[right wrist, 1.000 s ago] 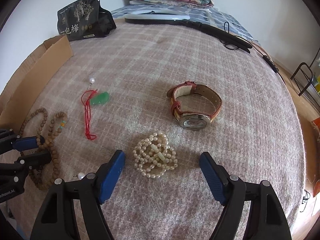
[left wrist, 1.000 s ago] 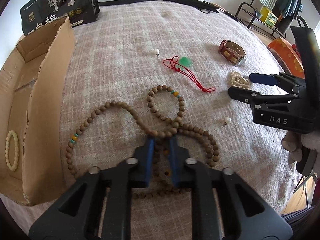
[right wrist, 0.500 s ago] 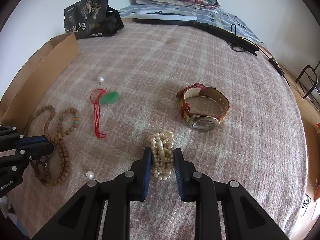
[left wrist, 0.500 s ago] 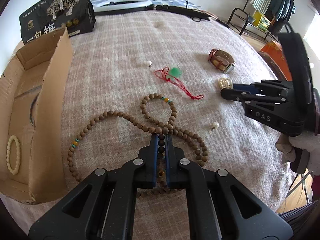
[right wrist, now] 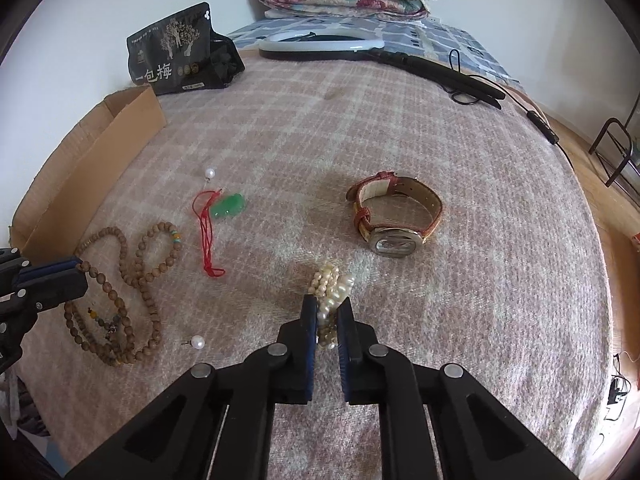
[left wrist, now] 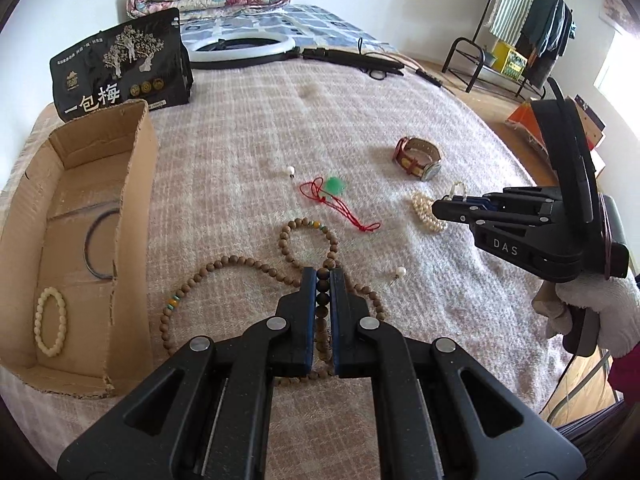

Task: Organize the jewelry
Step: 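Lift bead strand and pearl necklace, lower them into the box, open both tools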

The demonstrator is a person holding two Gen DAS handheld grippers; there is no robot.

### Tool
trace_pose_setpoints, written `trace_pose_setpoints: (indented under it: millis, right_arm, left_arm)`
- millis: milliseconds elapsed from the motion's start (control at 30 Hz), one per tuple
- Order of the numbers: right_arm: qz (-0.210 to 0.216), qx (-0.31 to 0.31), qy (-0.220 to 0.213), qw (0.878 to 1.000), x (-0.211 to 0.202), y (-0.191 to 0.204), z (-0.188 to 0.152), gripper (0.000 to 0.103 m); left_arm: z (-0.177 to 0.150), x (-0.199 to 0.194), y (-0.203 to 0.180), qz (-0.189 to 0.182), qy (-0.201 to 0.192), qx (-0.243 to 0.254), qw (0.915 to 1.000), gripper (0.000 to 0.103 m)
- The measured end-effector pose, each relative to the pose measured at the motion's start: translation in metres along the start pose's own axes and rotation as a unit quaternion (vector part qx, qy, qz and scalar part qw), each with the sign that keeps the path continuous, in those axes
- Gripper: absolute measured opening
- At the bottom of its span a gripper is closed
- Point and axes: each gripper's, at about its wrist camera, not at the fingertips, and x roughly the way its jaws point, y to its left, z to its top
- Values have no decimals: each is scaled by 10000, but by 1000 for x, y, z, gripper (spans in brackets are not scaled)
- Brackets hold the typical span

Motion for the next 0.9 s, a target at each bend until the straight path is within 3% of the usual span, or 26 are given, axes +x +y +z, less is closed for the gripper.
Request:
trace_pose_setpoints:
  millis: [500, 900]
  right_arm:
    - [38, 153, -801, 9967, -70, 5, 25, 6]
    - [-57, 127, -1327, 9911, -125, 18, 32, 6]
  left_arm:
    - [18, -54, 8, -321, -543, -233, 9977, 4]
    - [50, -121, 14, -629, -1367, -410, 9878, 4]
